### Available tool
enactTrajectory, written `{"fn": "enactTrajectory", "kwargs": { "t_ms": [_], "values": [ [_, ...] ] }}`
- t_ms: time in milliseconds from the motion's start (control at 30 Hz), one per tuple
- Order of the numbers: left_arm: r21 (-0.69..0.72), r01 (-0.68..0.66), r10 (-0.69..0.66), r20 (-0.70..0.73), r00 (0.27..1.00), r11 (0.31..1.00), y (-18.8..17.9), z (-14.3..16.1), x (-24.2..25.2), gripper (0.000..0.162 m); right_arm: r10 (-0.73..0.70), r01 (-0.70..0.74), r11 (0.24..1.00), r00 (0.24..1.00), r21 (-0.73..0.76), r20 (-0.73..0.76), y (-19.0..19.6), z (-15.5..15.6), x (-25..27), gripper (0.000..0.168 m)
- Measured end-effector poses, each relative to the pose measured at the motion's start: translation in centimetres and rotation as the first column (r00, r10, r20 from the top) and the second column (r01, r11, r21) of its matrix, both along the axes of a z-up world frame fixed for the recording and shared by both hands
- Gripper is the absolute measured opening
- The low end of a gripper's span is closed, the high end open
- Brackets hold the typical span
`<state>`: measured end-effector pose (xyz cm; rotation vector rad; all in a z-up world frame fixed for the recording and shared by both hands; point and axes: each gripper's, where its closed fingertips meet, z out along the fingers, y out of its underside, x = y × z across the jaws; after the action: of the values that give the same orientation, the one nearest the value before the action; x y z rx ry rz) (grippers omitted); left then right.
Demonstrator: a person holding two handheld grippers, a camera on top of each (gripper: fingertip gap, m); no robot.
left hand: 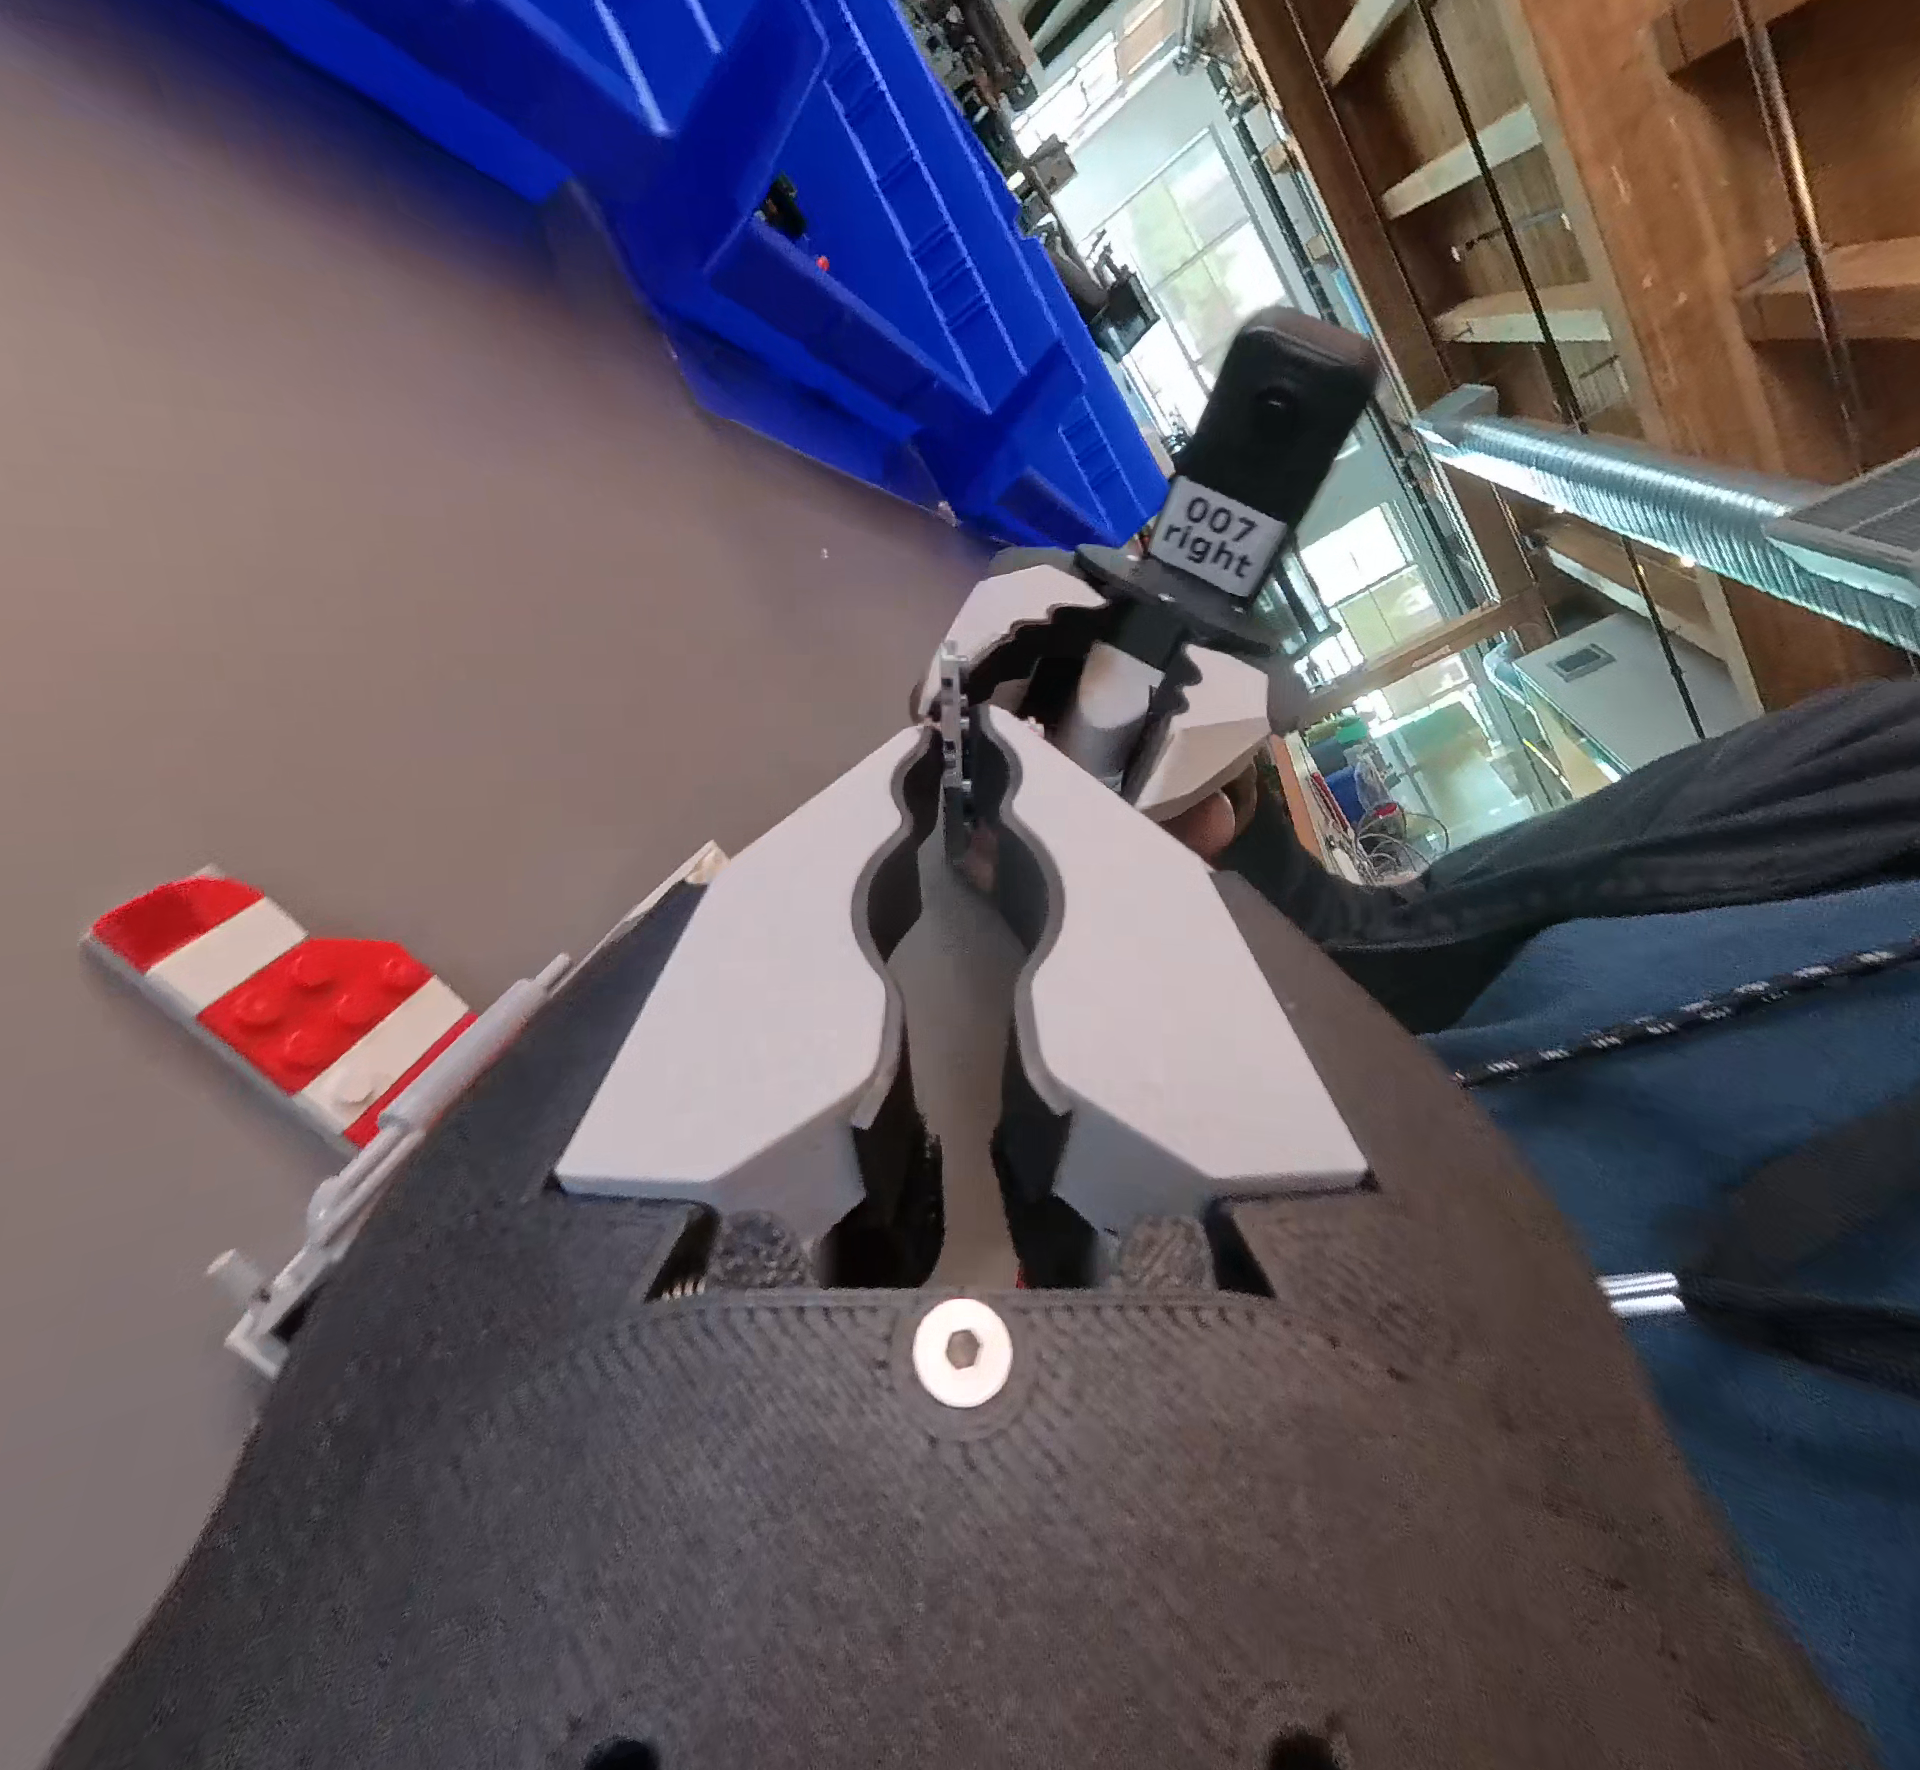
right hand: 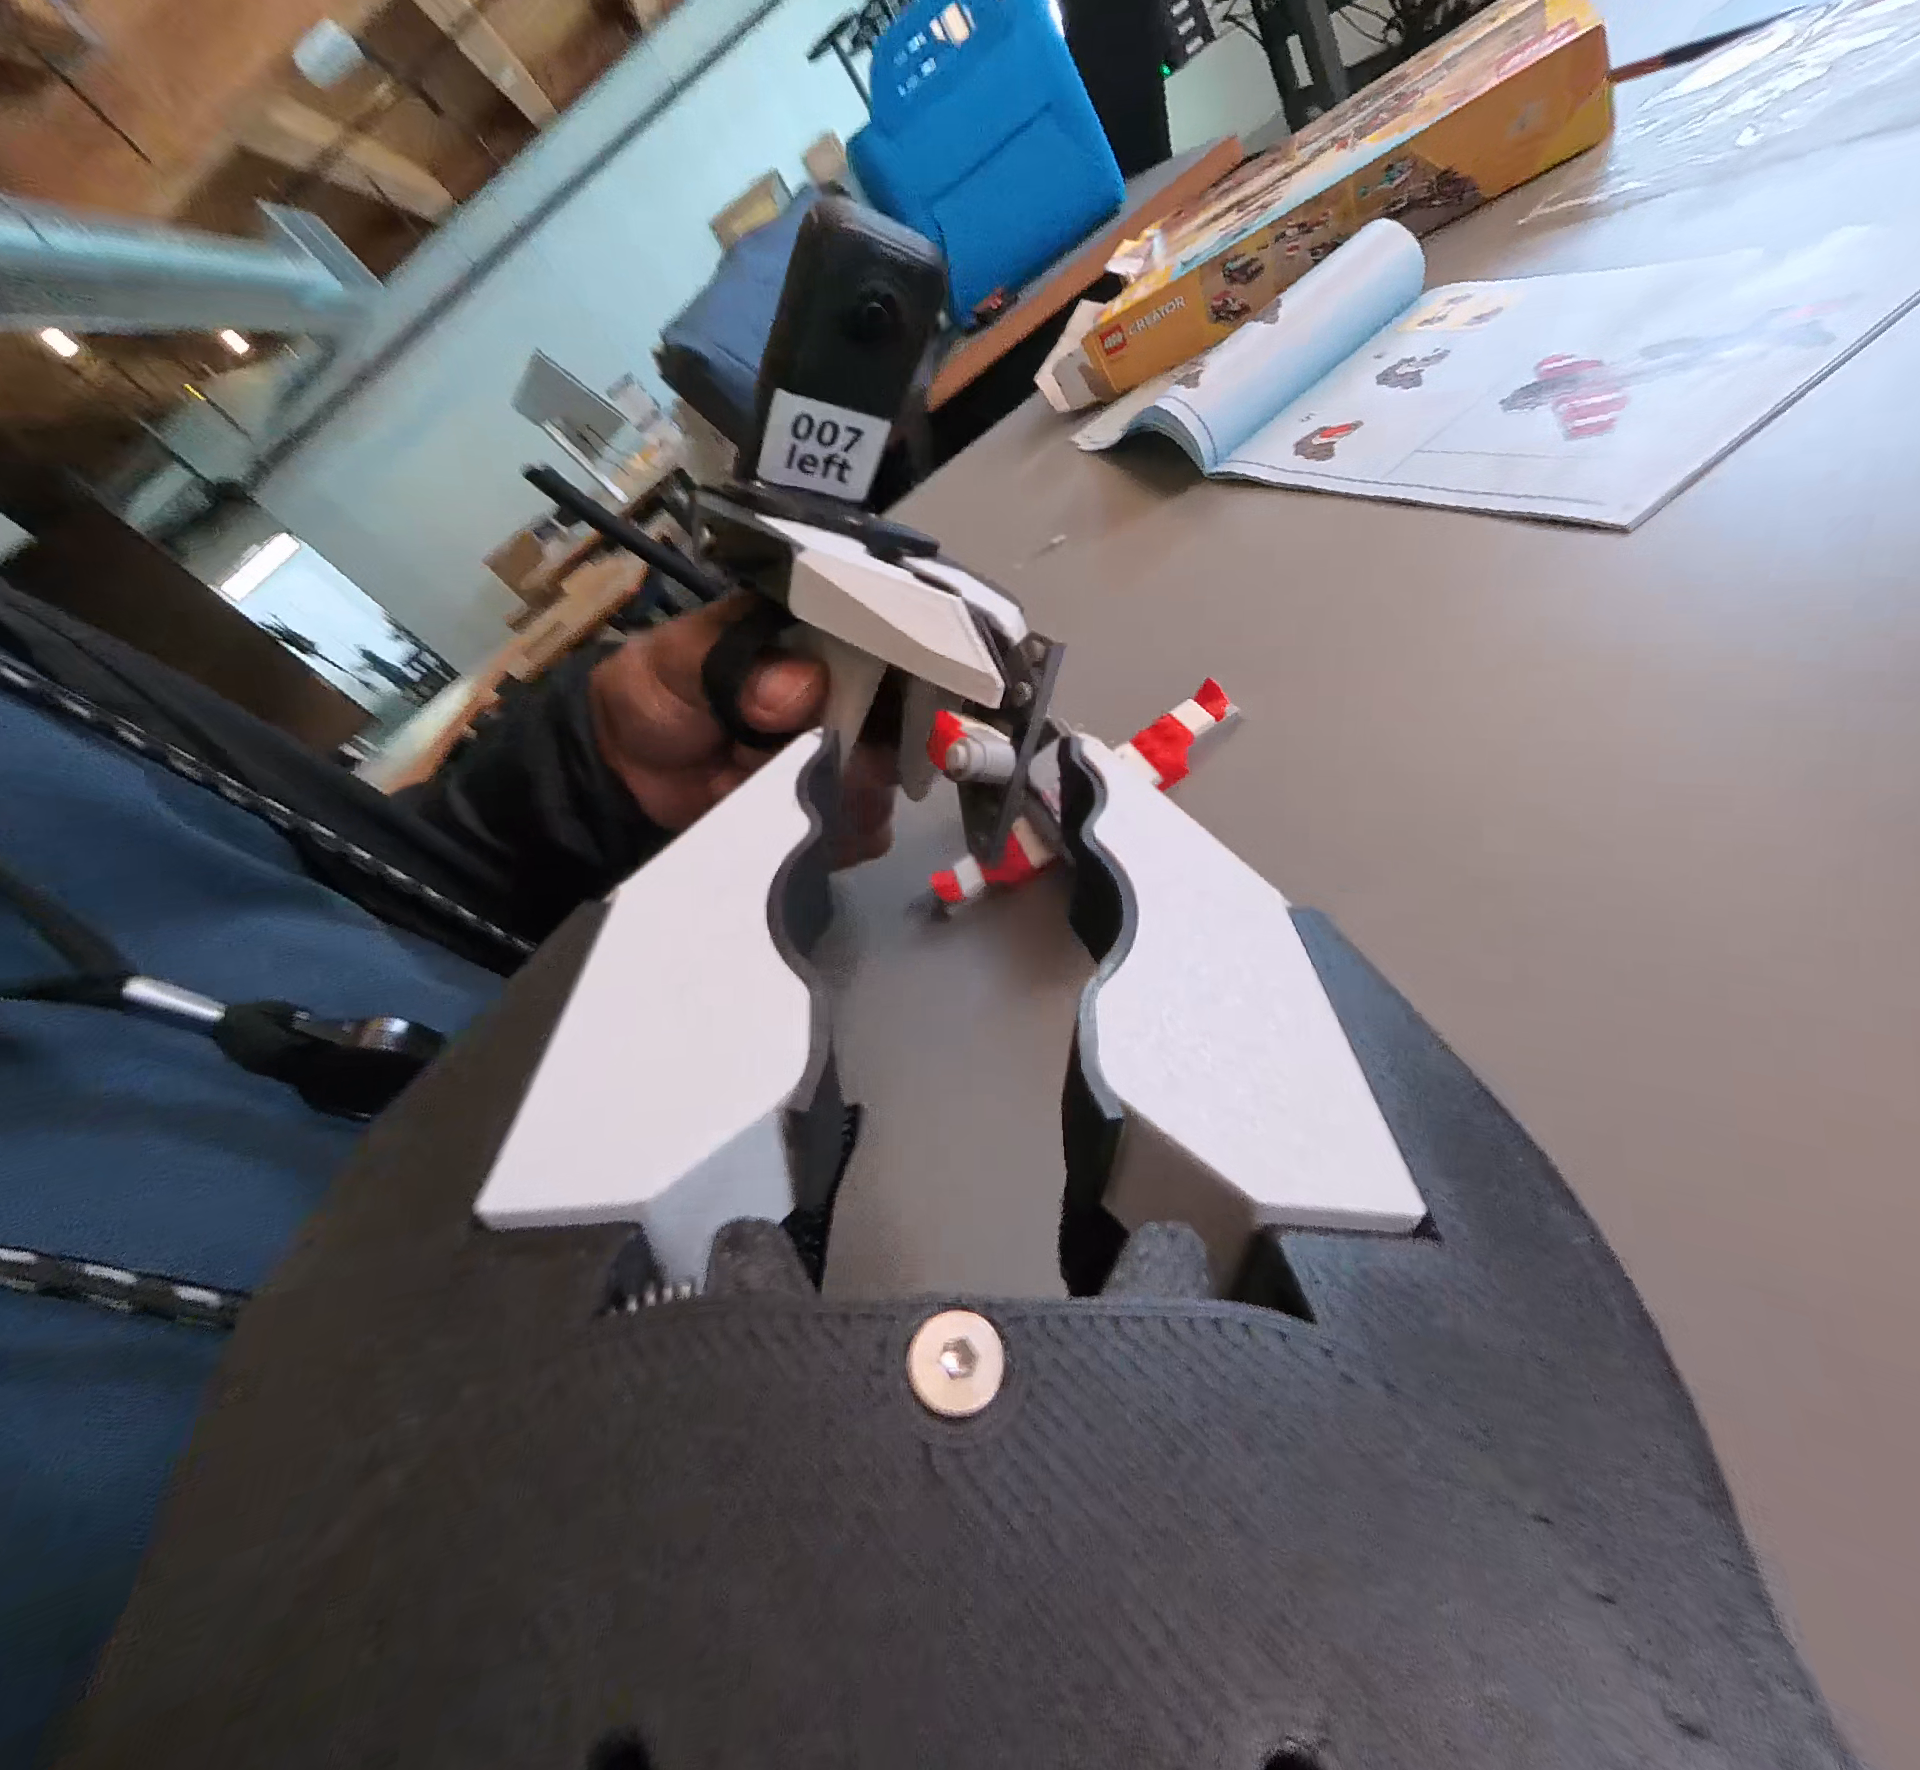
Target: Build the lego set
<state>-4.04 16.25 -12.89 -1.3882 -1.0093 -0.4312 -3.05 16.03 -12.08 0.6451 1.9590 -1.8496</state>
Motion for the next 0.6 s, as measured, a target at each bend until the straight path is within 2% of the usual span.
{"fn": "enactTrajectory", "kwargs": {
  "t_ms": [167, 467, 600],
  "values": [
    [0.006, 0.042, -0.041, -0.071, 0.997, 0.999, 0.8, 0.8, 0.2, 0.005, 0.039, -0.033, 0.998, 0.994, -0.058, 0.100, 0.2, 0.2, 0.2, 0.042],
    [-0.008, 0.079, -0.080, -0.161, 0.984, 0.997, 1.6, 2.0, 0.4, 0.005, 0.045, -0.035, 0.994, 0.994, -0.102, 0.102, 0.7, 0.7, 0.3, 0.030],
    [-0.030, 0.078, -0.082, -0.192, 0.978, 0.997, 1.9, 2.3, 0.3, 0.005, 0.044, -0.032, 0.992, 0.994, -0.120, 0.101, 0.9, 0.9, 0.3, 0.019]
  ]
}}
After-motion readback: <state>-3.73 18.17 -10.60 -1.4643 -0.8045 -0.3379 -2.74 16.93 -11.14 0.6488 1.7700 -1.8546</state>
